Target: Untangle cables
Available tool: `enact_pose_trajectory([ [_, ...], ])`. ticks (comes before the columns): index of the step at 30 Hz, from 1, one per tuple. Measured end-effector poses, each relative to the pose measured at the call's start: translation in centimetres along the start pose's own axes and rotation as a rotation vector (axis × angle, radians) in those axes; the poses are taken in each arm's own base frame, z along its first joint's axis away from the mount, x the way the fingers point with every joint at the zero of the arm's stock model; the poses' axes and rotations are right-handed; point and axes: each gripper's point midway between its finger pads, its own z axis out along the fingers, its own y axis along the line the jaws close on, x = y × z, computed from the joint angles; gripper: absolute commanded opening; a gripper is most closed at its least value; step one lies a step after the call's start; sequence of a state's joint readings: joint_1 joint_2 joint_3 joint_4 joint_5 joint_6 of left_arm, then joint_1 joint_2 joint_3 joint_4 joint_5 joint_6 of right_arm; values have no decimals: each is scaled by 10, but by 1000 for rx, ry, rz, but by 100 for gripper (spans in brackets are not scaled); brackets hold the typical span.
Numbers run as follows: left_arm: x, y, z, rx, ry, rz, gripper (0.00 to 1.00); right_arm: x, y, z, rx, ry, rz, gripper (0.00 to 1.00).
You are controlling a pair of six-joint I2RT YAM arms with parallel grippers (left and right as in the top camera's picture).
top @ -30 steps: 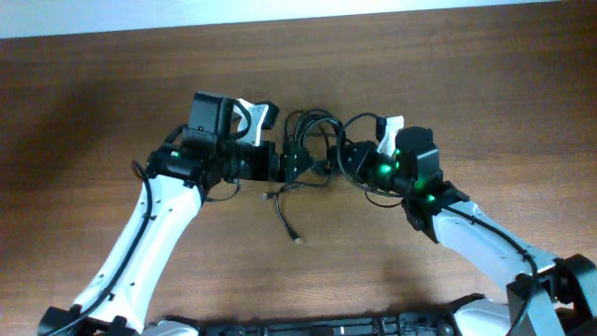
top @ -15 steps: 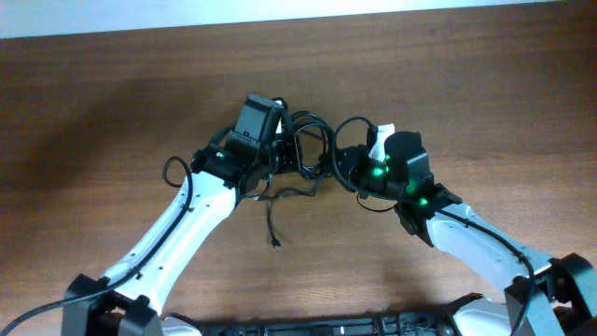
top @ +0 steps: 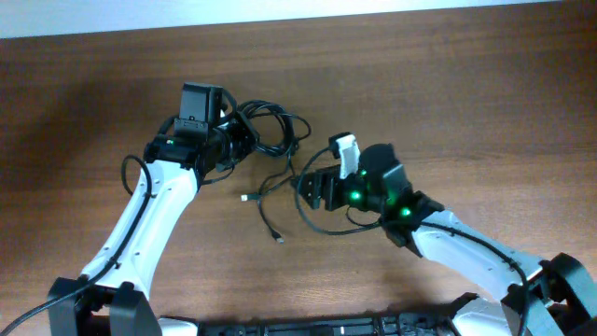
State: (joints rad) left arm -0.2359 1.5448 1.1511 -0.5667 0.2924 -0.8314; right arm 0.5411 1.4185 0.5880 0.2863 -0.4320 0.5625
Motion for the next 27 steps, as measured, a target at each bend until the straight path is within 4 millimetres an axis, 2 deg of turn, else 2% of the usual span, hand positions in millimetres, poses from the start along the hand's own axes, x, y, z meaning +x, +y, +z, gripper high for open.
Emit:
enact_pose_trajectory([
  [2, 7, -6, 0, 33, 39, -40, 0, 3, 1, 5, 59, -23, -44, 54],
  [4, 15, -13, -1, 75, 89, -75, 0, -3, -5, 8, 146, -84, -74, 53],
  [5, 18, -16, -2, 88, 106, -82, 0, -14, -9, 8, 180, -142, -82, 40],
  [6, 23, -20, -2, 104, 129, -84, 0, -16, -13, 8, 197, -156, -84, 26],
  [8, 31, -26, -1, 116, 153, -78, 0, -16, -22, 8, 244, -163, -81, 4],
  [10, 37, -30, -1, 133, 171, -31, 0, -8, -44, 4, 327, -131, -40, 4],
  [12, 37, -30, -4, 167, 186, 90, 0, -18, -75, -9, 386, -147, 42, 4],
  [15, 45, -9, -10, 154, 243, 270, 0, -33, -102, -26, 384, -168, 122, 5],
  [16, 49, -2, -13, 147, 265, 326, 0, -37, -107, -30, 379, -172, 141, 10],
  [17, 52, 0, -14, 150, 277, 372, 0, -38, -109, -32, 367, -170, 152, 26],
  [18, 55, 2, -14, 151, 287, 409, 0, -38, -110, -33, 357, -168, 159, 33],
  [20, 58, 8, -16, 152, 300, 506, 0, -41, -110, -36, 313, -157, 170, 84],
  [21, 56, 9, -16, 156, 292, 557, 0, -40, -109, -36, 296, -149, 166, 90],
  [24, 50, 16, -14, 119, 264, 663, 0, -44, -95, -42, 136, -112, 116, 92],
  [27, 46, 21, -13, 94, 249, 730, 0, -73, -60, -64, -119, -175, -5, 92],
])
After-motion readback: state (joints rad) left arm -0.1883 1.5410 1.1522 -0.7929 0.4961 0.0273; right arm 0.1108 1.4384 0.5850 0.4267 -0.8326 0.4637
